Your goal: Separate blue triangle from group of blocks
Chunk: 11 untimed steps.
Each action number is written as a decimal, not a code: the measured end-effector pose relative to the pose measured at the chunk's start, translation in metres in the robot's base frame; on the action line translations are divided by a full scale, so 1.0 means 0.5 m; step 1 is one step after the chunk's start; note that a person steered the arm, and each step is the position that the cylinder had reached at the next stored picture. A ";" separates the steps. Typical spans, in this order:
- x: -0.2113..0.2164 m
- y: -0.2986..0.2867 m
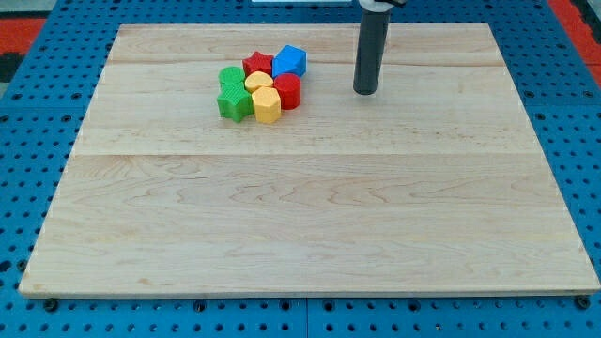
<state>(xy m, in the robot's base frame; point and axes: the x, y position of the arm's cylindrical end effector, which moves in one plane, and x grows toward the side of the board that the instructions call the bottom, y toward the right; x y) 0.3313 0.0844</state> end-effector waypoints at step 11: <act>-0.111 -0.099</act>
<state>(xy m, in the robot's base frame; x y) 0.2757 0.0350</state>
